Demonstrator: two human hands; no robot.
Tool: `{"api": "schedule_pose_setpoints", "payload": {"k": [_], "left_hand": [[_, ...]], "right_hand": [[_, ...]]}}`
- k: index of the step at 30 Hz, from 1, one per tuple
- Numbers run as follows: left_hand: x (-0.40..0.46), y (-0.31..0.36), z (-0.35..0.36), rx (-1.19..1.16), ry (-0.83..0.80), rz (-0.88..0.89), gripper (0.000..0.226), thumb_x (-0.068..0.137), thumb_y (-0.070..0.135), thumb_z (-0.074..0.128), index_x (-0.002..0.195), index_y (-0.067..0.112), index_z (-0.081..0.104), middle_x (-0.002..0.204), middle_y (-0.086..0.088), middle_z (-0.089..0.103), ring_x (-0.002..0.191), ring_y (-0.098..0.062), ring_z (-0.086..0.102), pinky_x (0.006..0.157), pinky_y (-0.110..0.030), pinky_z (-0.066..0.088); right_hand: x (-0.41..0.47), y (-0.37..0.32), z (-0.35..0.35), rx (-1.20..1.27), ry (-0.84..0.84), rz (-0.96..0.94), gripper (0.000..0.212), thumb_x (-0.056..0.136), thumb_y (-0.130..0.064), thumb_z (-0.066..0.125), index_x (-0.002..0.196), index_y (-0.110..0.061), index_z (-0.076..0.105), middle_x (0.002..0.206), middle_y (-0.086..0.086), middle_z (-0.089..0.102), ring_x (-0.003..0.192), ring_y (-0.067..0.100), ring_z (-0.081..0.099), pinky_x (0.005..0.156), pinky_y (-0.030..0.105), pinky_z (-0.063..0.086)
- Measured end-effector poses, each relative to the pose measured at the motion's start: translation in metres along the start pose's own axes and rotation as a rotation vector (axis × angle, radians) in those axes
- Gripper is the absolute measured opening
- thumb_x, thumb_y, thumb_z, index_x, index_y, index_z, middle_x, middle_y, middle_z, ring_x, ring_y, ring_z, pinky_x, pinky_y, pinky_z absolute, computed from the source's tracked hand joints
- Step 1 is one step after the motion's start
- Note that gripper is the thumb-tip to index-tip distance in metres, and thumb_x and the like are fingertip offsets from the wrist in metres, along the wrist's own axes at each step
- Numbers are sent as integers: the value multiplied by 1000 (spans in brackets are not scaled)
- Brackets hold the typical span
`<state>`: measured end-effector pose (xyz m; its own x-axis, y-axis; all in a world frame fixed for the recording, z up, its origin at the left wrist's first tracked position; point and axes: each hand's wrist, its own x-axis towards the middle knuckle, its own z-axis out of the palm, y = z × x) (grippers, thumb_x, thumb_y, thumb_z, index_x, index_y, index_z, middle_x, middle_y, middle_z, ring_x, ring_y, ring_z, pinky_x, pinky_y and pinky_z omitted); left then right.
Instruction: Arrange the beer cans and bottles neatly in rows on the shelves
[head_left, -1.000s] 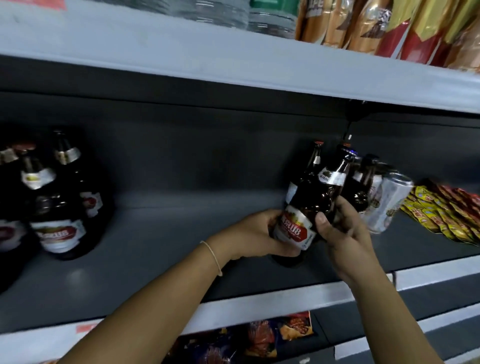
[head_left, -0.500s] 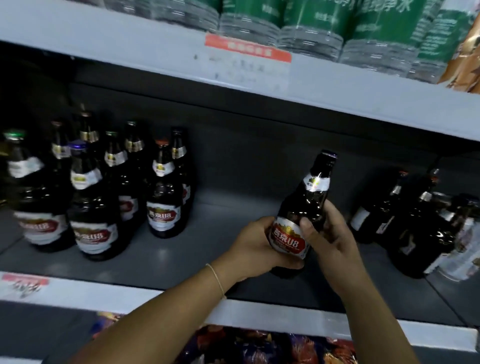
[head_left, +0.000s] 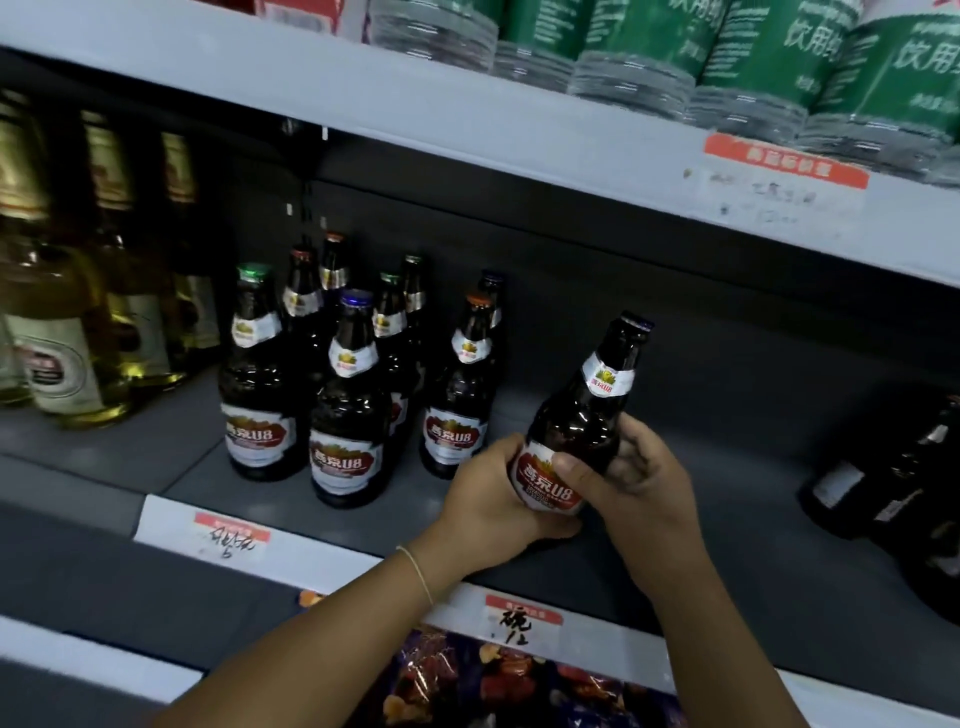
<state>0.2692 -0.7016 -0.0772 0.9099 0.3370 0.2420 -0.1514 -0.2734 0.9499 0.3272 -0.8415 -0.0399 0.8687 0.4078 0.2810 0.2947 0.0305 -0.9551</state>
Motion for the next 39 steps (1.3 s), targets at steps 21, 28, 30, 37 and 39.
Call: {"api": "schedule_pose_setpoints", "payload": {"k": [21,28,30,37,39], "left_hand": [[-31,-44,-83,77,58,74,68,75,15,82,134,25,49,118,17,65,110,6,59,97,-17,47],[-35,-48,-84,117,110,69,63,75,17,82,128,22,50,110,16,65,102,12,57,83,-2,40],[-34,-49,-84,138,125,71,63,75,20,81,130,21,49,112,15,64,103,12,56,83,-1,40],[-35,-51,-84,220,155,66,79,73,25,82,141,19,42,125,13,60,114,6,52,98,-8,40],[-37,-52,-85,275,159,81,84,75,21,81,145,16,36,129,17,51,118,12,40,98,4,26]], "right_hand": [[-9,22,95,-57,-136,-64,68,82,11,70,128,-34,51,117,-10,70,113,5,64,89,18,53],[-6,29,104,-52,-165,-79,71,83,13,67,133,-33,46,129,-8,64,121,4,59,98,18,49],[-6,31,105,-49,-163,-86,71,82,13,67,134,-30,47,129,-7,65,121,5,60,98,18,49],[-10,40,94,48,-50,-63,56,70,-3,73,123,-15,60,113,-12,73,108,6,68,89,16,52],[-15,49,89,52,-46,-12,48,72,-7,72,119,-14,63,111,-10,74,107,7,68,90,18,53]]}}
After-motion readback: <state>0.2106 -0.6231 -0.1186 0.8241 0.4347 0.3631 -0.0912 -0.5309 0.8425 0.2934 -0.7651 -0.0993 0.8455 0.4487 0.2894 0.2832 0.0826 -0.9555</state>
